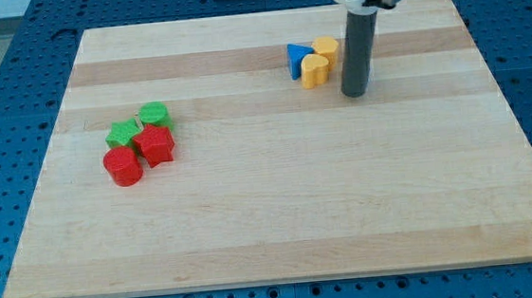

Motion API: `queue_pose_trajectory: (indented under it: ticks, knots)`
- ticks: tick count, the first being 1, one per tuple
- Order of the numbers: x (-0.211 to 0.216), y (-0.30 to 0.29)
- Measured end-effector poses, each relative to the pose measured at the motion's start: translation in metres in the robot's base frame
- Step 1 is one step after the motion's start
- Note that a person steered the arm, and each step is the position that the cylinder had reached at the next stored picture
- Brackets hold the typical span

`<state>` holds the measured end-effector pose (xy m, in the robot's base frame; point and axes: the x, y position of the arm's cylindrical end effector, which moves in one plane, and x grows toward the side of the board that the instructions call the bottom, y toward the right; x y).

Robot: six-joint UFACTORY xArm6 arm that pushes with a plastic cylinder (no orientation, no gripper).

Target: Slide the blue cube to the yellow hexagon

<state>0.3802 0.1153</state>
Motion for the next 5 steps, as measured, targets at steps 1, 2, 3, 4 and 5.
queue_pose_trajectory:
  ticks: [1,2,3,4,5]
  knots:
    - [0.000,0.026]
    - [0.000,0.046]
    - [-0.012,0.046]
    - [-0.022,0.027]
    - [-0.025,-0.002]
